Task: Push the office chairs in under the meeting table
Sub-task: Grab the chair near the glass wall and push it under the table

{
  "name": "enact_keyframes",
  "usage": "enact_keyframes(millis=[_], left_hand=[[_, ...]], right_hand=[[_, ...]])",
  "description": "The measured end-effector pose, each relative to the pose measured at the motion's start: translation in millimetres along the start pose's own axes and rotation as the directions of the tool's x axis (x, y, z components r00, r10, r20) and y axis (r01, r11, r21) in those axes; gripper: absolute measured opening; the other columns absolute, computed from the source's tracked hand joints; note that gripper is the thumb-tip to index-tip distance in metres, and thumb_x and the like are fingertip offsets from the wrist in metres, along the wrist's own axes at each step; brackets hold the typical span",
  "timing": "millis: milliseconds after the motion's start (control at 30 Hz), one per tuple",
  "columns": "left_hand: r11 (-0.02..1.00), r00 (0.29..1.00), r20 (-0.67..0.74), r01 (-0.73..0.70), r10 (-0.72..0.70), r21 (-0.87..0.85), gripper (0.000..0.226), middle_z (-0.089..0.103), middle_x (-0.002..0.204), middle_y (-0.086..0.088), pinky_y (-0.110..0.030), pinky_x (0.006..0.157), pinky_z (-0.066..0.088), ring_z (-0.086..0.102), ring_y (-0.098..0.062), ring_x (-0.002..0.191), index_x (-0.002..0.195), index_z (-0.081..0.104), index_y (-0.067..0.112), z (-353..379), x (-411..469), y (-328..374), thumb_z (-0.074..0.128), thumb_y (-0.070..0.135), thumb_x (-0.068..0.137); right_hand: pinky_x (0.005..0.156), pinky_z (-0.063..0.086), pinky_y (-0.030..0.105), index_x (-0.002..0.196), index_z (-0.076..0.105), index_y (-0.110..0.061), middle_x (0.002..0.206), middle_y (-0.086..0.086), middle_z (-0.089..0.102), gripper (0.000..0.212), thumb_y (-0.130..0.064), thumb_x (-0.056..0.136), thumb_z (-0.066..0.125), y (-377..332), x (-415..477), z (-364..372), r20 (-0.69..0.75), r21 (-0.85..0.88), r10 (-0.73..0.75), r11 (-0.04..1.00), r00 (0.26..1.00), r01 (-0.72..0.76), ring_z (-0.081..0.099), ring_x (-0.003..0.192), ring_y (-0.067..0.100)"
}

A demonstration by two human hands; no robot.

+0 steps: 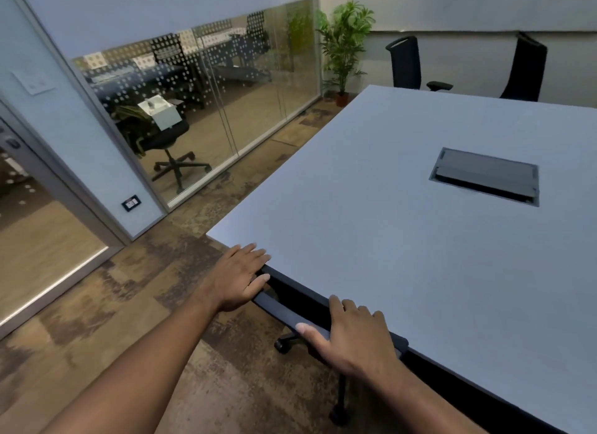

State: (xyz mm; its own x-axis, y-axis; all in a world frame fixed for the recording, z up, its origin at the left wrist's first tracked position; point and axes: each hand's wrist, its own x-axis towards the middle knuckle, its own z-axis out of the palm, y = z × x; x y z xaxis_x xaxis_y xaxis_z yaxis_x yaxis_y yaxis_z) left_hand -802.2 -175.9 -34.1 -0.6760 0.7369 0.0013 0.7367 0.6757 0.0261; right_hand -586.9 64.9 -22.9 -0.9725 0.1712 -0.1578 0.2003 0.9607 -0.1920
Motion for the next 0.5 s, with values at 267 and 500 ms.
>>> enact_keyframes(millis=[267,500], left_hand=[[0.998,0.999,0.017,0.033,-0.032,-0.054,0.101,0.027,0.179,-0.002,-0.042,0.136,0.011,0.014,-0.015,0.167,0.172,0.025,0.014,-1,3,-2,0.017,0.085,0.100],[0.895,0.964,0.001,0.249,-0.268,-0.370,0.091,0.004,0.182,-0.002,-0.035,0.134,-0.005,-0.006,-0.011,0.167,0.174,0.006,0.014,-6,26,-50,0.034,0.070,0.109]], right_hand=[[0.100,0.045,0.052,0.138,0.050,-0.021,0.130,0.005,0.064,0.094,-0.093,0.093,0.008,-2,73,-9,-0.082,0.067,-0.083,0.994,0.993,0.089,0.059,0.121,0.031],[0.116,0.038,0.053,0.164,0.029,-0.013,0.165,0.010,0.042,0.109,-0.089,0.092,0.001,-47,160,-32,-0.080,0.036,-0.129,0.991,0.988,0.132,0.042,0.149,0.030]])
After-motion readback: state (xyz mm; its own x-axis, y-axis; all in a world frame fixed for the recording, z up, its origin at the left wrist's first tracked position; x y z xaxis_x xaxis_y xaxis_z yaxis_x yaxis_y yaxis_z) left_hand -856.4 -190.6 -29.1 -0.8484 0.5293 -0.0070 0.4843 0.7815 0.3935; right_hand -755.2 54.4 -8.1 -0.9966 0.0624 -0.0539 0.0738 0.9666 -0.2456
